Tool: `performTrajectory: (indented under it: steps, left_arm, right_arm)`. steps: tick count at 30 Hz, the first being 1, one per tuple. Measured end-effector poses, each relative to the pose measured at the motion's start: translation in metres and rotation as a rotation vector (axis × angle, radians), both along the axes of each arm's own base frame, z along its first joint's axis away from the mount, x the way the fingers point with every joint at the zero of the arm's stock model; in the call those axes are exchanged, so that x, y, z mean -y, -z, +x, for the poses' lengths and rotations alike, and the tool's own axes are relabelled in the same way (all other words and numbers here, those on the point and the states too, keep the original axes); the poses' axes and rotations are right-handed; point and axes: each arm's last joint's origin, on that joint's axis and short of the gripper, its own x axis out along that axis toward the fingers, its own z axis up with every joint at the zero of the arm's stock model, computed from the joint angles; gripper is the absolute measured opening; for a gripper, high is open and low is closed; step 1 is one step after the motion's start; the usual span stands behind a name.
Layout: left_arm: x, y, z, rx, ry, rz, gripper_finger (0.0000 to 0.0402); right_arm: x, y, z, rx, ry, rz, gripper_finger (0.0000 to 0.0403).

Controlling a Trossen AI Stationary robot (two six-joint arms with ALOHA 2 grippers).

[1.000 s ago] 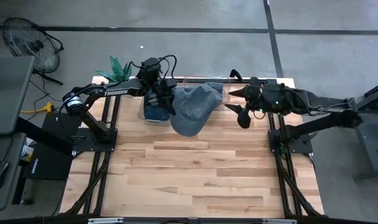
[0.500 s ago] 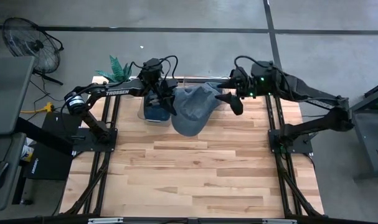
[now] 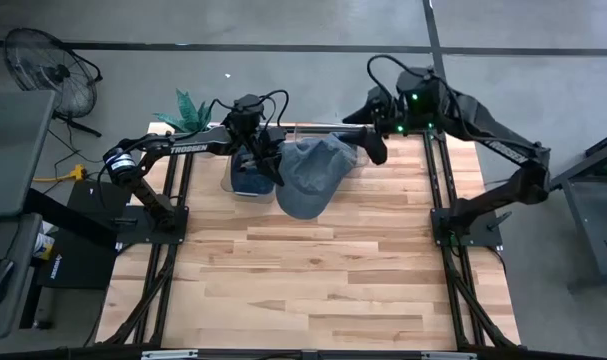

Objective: Pick & Place hat
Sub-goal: Put the gray cap into the right transparent bin

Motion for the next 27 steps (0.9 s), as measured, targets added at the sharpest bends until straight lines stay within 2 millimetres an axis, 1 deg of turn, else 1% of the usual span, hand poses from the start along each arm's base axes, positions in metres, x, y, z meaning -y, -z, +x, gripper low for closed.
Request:
performTrajectory:
  steps: [2,4,9,14,20,24,27]
  left_arm:
    - [0.000,0.000,0.000,0.001,0.000,0.001,0.0004]
    - [0.000,0.000,0.000,0.002,0.000,0.001,0.0004]
    - [0.000,0.000,0.000,0.003,0.000,0.002,0.0004]
    - [0.000,0.001,0.000,0.000,-0.001,0.000,0.0004]
    - [0.000,0.002,0.000,-0.008,-0.002,-0.005,0.0004]
    - [0.000,0.002,0.000,-0.008,-0.002,-0.005,0.0004]
    - [0.000,0.002,0.000,-0.009,-0.002,-0.005,0.0004]
  right_arm:
    - [0.004,-0.003,0.004,-0.025,-0.014,0.016,0.0243]
    - [0.008,-0.001,0.011,-0.073,-0.034,0.035,0.0243]
    - [0.020,0.016,0.040,-0.236,-0.069,0.071,0.0243]
    - [0.034,0.014,0.057,-0.276,-0.094,0.106,0.0243]
    - [0.047,0.016,0.064,-0.345,-0.087,0.125,0.0243]
    - [0.049,0.014,0.062,-0.338,-0.122,0.161,0.0244]
    - [0.051,0.016,0.060,-0.358,-0.124,0.178,0.0245]
